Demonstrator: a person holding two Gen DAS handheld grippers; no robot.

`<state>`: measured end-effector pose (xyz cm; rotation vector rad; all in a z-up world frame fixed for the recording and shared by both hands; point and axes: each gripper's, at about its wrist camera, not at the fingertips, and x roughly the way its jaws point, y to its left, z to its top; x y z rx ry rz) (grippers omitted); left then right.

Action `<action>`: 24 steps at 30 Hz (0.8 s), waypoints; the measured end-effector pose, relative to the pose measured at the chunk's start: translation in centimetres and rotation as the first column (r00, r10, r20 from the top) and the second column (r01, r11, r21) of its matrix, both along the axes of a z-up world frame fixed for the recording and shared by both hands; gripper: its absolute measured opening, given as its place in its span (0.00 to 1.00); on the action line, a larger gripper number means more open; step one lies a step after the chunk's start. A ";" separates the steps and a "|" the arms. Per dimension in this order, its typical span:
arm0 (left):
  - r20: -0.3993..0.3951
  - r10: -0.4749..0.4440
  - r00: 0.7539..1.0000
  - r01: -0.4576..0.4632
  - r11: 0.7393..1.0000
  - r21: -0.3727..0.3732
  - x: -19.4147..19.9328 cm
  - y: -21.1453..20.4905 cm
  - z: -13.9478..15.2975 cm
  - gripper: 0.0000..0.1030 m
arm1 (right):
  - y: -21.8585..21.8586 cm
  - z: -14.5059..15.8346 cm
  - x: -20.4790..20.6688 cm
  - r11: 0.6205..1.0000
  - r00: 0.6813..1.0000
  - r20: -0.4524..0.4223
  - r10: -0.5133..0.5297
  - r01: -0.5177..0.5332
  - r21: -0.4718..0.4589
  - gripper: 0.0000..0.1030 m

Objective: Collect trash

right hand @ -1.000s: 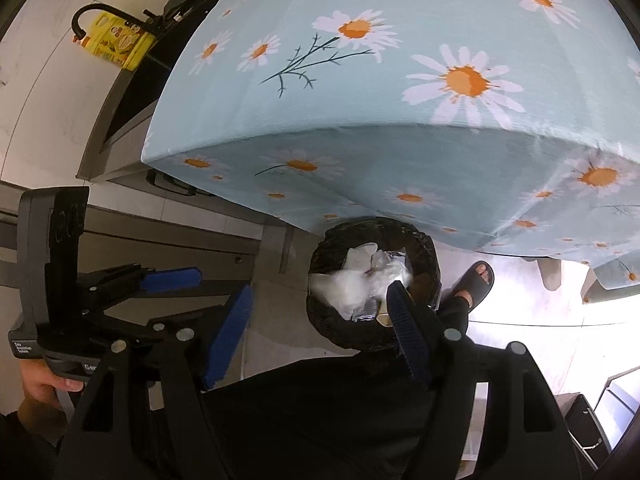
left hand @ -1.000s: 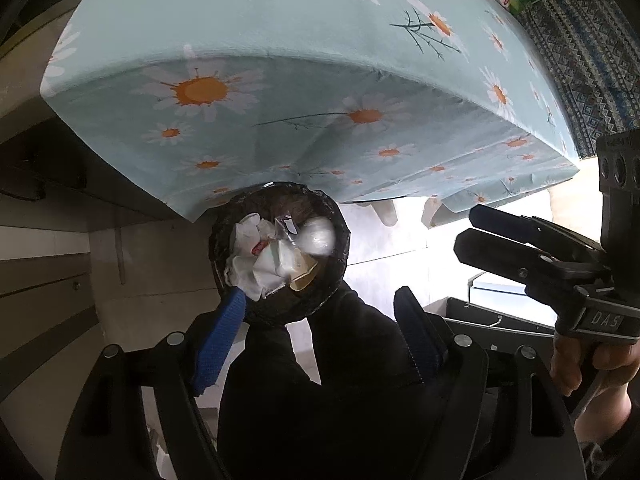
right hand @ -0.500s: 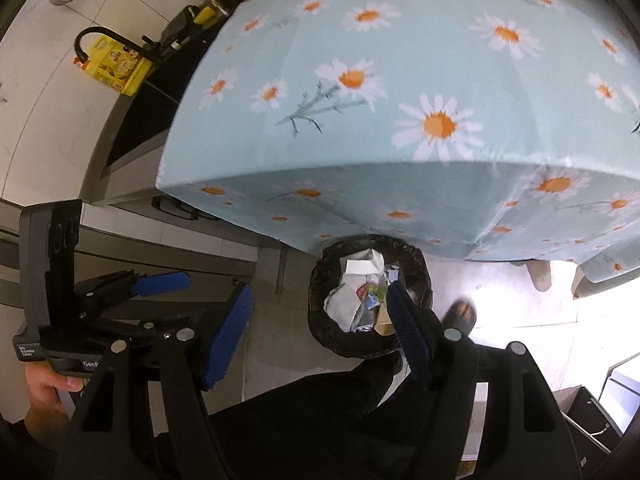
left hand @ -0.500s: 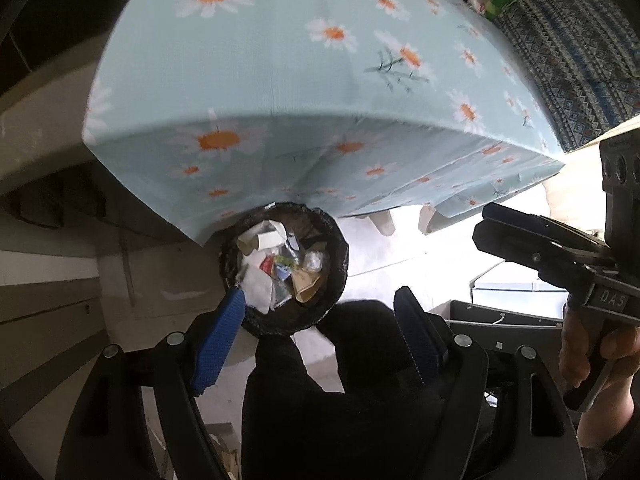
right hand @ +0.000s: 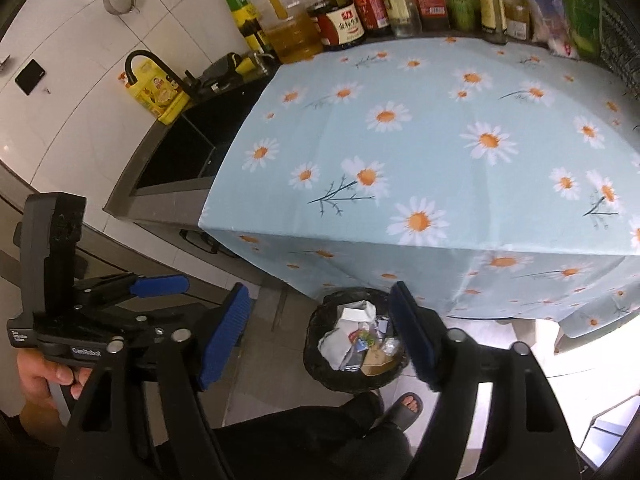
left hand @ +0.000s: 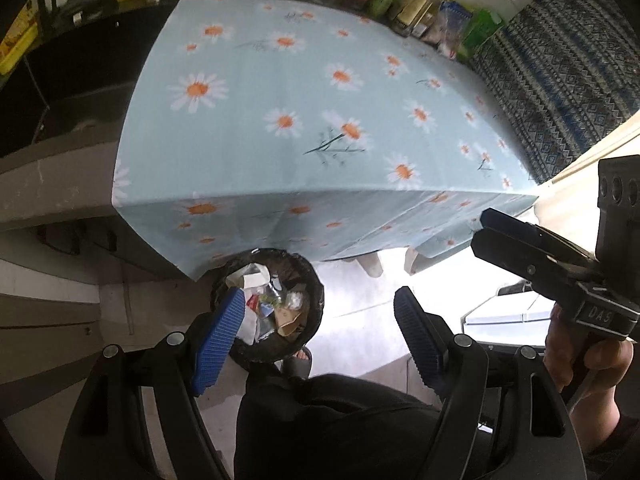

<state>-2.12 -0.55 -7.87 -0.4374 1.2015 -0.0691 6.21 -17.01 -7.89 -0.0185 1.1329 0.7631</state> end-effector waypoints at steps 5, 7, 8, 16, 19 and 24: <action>0.023 0.018 1.000 -0.019 1.000 0.019 -0.9 -1.5 2.0 0.72 | -2.5 1.9 -0.5 1.000 0.998 0.055 0.000 0.001 -0.004 0.77; 0.039 0.037 0.999 -0.038 0.999 0.025 -1.4 -2.1 3.0 0.72 | -3.5 2.7 -0.6 1.000 0.997 0.071 -0.003 0.003 0.007 0.77; 0.048 0.046 0.998 -0.047 0.999 0.027 -1.6 -2.2 3.4 0.73 | -4.0 3.0 -0.7 1.000 0.997 0.076 -0.006 0.005 0.012 0.81; 0.108 0.078 0.991 -0.086 0.993 0.079 -2.9 -4.3 6.3 0.88 | -7.7 5.3 -1.7 0.998 0.994 0.110 -0.022 0.015 0.064 0.91; 0.126 0.082 0.989 -0.096 0.990 0.108 -3.4 -5.2 7.1 0.89 | -9.2 6.0 -2.0 0.997 0.991 0.126 -0.037 0.027 0.077 0.94; 0.153 0.079 0.985 -0.101 0.985 0.140 -3.9 -6.6 8.0 0.93 | -10.9 6.4 -2.7 0.996 0.988 0.146 -0.048 0.037 0.080 0.95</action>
